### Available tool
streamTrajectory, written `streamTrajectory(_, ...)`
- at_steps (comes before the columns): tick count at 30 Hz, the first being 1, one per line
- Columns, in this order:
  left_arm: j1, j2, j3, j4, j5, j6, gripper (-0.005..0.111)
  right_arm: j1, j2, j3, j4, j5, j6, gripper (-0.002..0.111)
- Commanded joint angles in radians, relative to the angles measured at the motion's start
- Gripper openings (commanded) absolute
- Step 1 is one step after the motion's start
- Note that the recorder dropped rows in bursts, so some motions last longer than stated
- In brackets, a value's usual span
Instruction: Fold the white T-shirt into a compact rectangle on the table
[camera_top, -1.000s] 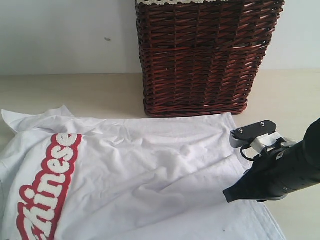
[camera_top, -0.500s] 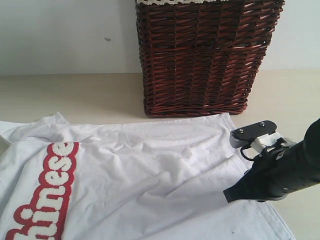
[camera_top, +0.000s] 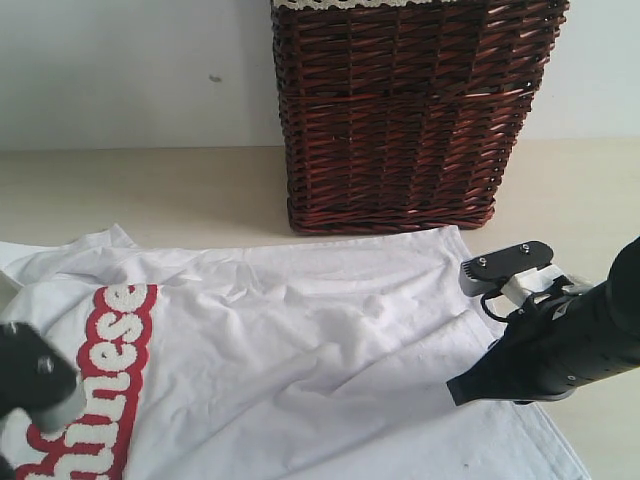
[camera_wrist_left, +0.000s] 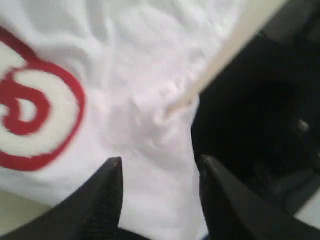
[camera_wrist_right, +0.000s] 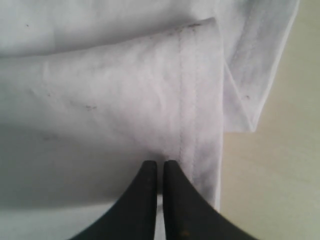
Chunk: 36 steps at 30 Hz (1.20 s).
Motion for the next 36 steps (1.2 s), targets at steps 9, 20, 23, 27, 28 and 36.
streamTrajectory(9,0.346,0.177,-0.063,0.538,0.074,-0.307,0.026,-0.005,-0.01,0.003,0.001,-0.003,-0.005,0.007)
streamTrajectory(20,0.58,0.562,-0.077,0.481,-0.207,-0.302,0.0,-0.005,-0.01,0.003,0.011,-0.003,-0.008,0.007)
streamTrajectory(23,0.616,0.647,-0.105,0.481,-0.192,-0.302,0.0,-0.005,-0.01,0.003,0.011,-0.006,-0.008,0.007)
streamTrajectory(27,0.665,0.733,-0.13,0.486,-0.217,-0.304,0.0,-0.005,-0.01,0.003,0.011,-0.006,-0.008,0.007)
streamTrajectory(28,0.68,0.757,-0.138,0.49,-0.217,-0.304,0.0,-0.005,-0.01,0.003,0.011,-0.006,-0.008,0.007)
streamTrajectory(36,0.826,0.859,-0.225,0.583,-0.105,-0.313,0.0,-0.005,-0.01,0.003,0.011,-0.006,-0.008,0.007)
